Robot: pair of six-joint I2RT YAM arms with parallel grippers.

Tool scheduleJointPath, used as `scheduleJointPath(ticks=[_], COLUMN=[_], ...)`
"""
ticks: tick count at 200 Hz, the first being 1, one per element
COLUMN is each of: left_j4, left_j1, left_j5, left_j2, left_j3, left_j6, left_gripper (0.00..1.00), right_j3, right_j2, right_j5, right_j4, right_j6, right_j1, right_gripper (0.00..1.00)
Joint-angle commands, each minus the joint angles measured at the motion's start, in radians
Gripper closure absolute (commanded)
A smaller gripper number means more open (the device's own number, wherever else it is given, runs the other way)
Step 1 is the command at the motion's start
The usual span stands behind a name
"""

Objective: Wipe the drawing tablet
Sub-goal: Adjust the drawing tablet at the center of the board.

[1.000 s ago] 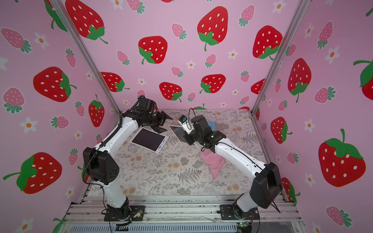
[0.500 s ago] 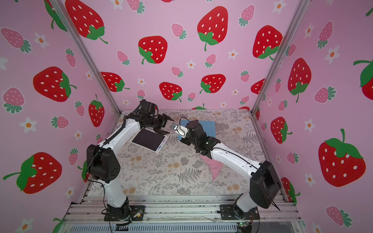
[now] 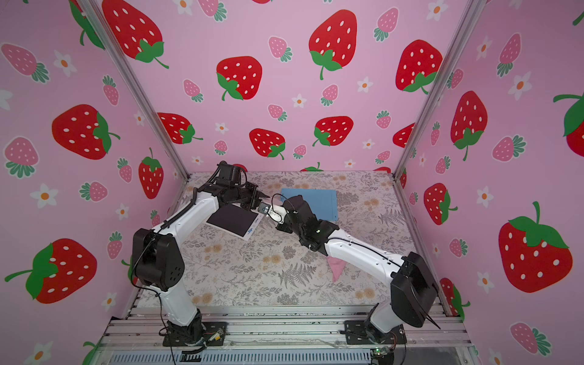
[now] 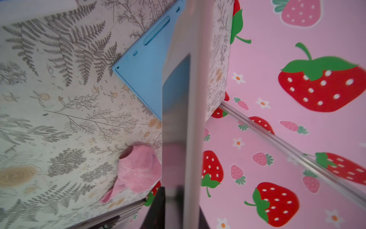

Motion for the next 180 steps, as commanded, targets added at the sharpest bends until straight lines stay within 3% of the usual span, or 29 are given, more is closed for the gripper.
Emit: scheduleJointPath(ticks=[1, 30, 48, 66, 84, 92, 110, 135, 150, 180], left_j4=[0.086, 0.201, 0.270, 0.352, 0.463, 0.511, 0.561, 0.648, 0.697, 0.747], left_j1=[0.011, 0.021, 0.028, 0.035, 0.039, 0.039, 0.040, 0.040, 0.040, 0.037], left_j5=[0.022, 0.012, 0.005, 0.000, -0.011, -0.014, -0.021, -0.032, -0.032, -0.035], left_j2=[-0.020, -0.038, -0.041, -0.038, -0.033, -0.029, -0.020, -0.009, -0.003, 0.002], left_j3=[-0.027, -0.084, -0.105, -0.127, -0.160, -0.168, -0.162, -0.163, -0.162, -0.164], left_j6=[-0.086, -0.135, -0.144, -0.155, -0.185, -0.193, -0.181, -0.184, -0.186, -0.182], left_gripper=[1.00, 1.00, 1.00, 1.00, 1.00, 1.00, 1.00, 1.00, 1.00, 1.00], right_j3=[-0.014, -0.045, -0.064, -0.044, 0.020, 0.042, 0.057, -0.038, -0.081, -0.103], right_j2=[-0.016, -0.045, -0.095, -0.177, -0.226, -0.238, -0.250, -0.227, -0.199, -0.145], right_j5=[0.054, 0.154, 0.212, 0.199, 0.154, 0.094, -0.198, -0.596, -0.698, -0.725], right_j4=[0.079, 0.106, 0.093, -0.047, -0.267, -0.350, -0.457, -0.258, -0.079, 0.153], right_j6=[0.002, 0.036, 0.110, 0.327, 0.677, 0.821, 1.190, 1.582, 1.750, 1.976], right_j1=[0.011, 0.012, 0.010, -0.018, -0.083, -0.120, -0.262, -0.384, -0.394, -0.393], right_gripper=[1.00, 0.83, 0.55, 0.40, 0.30, 0.29, 0.27, 0.27, 0.27, 0.27])
